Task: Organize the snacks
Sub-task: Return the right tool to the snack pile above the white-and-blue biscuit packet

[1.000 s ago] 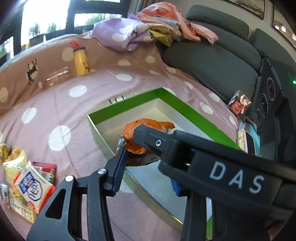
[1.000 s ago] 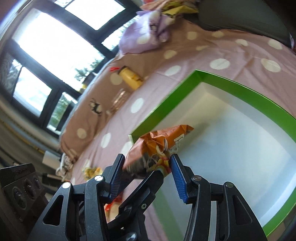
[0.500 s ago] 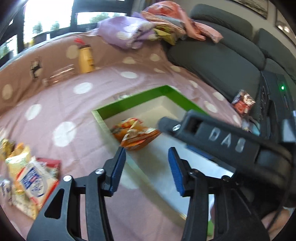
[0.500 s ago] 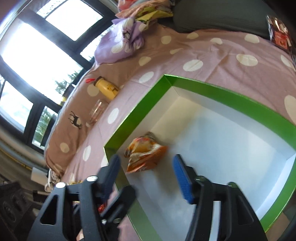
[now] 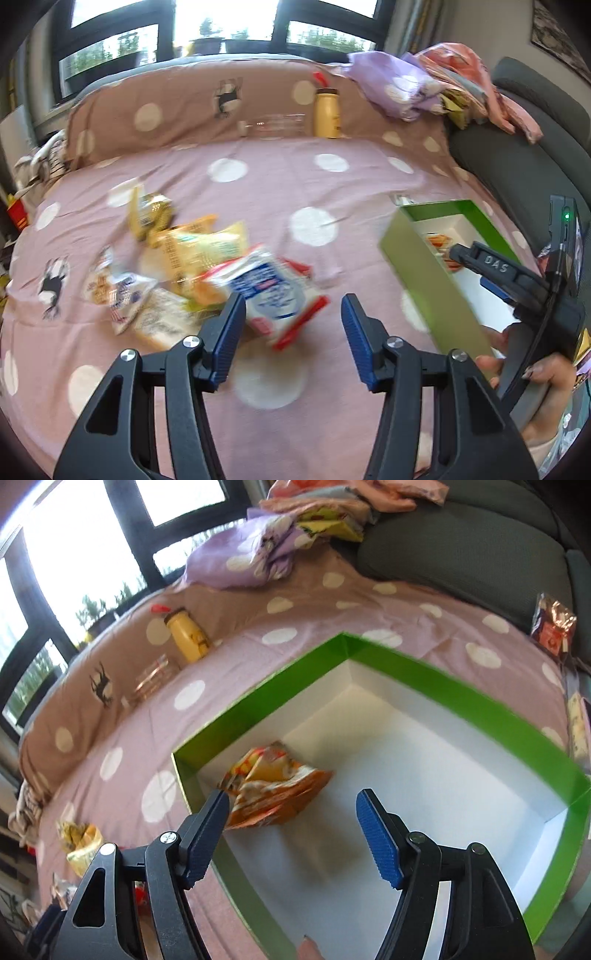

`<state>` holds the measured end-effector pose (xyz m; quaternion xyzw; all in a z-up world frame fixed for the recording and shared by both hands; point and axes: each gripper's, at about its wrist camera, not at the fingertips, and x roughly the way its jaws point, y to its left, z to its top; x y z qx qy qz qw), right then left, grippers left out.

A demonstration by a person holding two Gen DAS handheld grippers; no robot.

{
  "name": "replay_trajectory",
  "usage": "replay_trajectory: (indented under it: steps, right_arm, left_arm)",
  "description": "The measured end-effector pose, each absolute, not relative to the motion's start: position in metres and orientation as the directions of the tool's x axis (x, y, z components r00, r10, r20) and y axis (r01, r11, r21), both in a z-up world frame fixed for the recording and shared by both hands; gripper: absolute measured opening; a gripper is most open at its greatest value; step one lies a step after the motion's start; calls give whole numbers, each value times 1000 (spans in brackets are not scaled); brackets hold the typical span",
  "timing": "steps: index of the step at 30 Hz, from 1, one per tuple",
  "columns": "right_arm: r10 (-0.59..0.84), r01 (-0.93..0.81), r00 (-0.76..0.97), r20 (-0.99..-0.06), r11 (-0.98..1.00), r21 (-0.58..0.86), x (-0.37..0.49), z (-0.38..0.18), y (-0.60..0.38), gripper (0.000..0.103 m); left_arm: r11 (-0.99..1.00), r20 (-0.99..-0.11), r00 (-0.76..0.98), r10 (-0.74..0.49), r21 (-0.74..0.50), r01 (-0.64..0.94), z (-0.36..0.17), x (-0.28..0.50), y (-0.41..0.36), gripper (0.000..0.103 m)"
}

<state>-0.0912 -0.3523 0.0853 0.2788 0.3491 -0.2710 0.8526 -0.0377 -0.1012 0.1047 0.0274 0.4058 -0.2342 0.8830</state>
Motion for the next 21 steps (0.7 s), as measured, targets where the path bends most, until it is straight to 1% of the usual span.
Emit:
replay_trajectory:
  steps: [1, 5, 8, 11, 15, 18, 21]
  right_arm:
    - [-270, 657, 604, -750, 701, 277, -90, 85, -350, 72]
    - [-382, 688, 571, -727, 705, 169, -85, 91, -337, 72]
    - [-375, 678, 579, -725, 715, 171, -78, 90, -331, 72]
    - [-416, 686, 555, -721, 718, 114, -69, 90, -324, 72]
    - [-389, 659, 571, -723, 742, 121, -55, 91, -315, 72]
    - [-366, 647, 575, -732, 750, 133, -46, 90, -310, 72]
    - [-381, 645, 568, -729, 757, 107, -40, 91, -301, 72]
  left_arm:
    - [896, -731, 566, -380, -140, 421, 103, -37, -93, 55]
    - [916, -724, 583, -369, -177, 360, 95, -32, -68, 56]
    - [926, -738, 570, -360, -211, 312, 87, -24, -54, 56]
    - [935, -745, 572, -342, -212, 284, 86, -20, -47, 56]
    - [946, -749, 583, -315, -201, 253, 84, -15, -33, 56]
    - [943, -759, 564, -326, -223, 246, 79, -10, -24, 56]
    - [941, -763, 554, -333, -233, 244, 78, -5, -21, 56]
